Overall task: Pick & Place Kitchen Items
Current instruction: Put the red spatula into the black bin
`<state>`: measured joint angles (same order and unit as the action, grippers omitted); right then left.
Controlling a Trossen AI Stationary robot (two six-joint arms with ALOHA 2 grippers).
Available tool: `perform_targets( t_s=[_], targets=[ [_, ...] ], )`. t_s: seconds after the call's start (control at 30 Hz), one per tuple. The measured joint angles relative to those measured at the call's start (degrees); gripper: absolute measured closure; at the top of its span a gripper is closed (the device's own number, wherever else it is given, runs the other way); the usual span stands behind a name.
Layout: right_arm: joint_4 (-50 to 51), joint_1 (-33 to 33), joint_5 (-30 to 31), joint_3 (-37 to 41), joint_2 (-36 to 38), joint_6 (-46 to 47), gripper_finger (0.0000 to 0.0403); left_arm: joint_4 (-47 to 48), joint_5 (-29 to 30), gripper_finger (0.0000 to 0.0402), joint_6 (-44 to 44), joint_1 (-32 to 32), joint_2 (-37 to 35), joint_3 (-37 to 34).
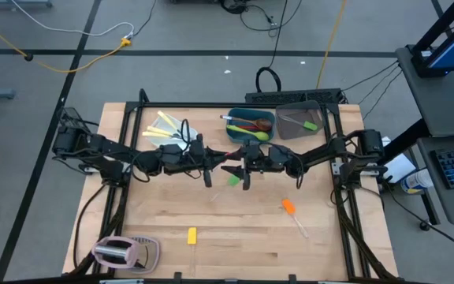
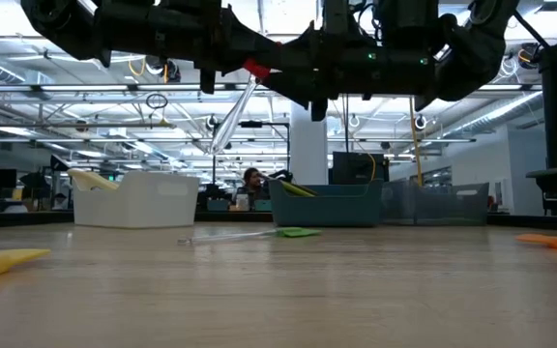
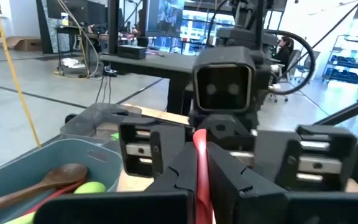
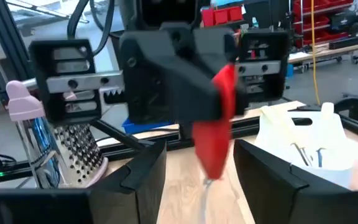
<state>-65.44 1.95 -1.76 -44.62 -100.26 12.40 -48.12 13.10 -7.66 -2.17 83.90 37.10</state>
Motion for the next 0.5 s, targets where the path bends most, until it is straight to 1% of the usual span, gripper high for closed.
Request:
perform_targets(
  t_s=[0.07,0.13,0.2,0.27,0.4,0.43,0.5],
  targets=[
    [-0.14,0.35,-0.02,0.0,0.04,-0.28,0.0232,-0.11,-0.03,0.0385,0.03,-0.05,0.0,0.0],
    [-0.78,0.77,0.0,0.0,0.01,-1.23,0.0252,-0.15,-0.03,0.039,0.0,-0.05,0.0,0.0],
    [-1.87,1.39,-0.14,0.0,0.05,-1.66,0.0279,0.03,-0.02,0.0396,-0.03,-0.05,0.0,0.0],
    [-1.92,2.08,-1.96,0.0,0.07,-1.73,0.031,0.04,0.02,0.0397,-0.21,-0.05,0.0,0.0],
    [-2.02,2.67,-5.99,0.0,0.04,-1.94,0.0375,0.01,0.31,0.0379,-0.34,-0.05,0.0,0.0],
    [-2.01,2.62,-6.07,0.0,0.04,-2.56,0.0381,0.01,0.42,0.0372,-0.33,-0.05,0.0,0.0],
    [-1.9,2.54,-6.05,0.04,0.04,-3.92,0.0382,0.05,0.42,0.036,-0.32,-0.09,0.0,-0.02]
  ],
)
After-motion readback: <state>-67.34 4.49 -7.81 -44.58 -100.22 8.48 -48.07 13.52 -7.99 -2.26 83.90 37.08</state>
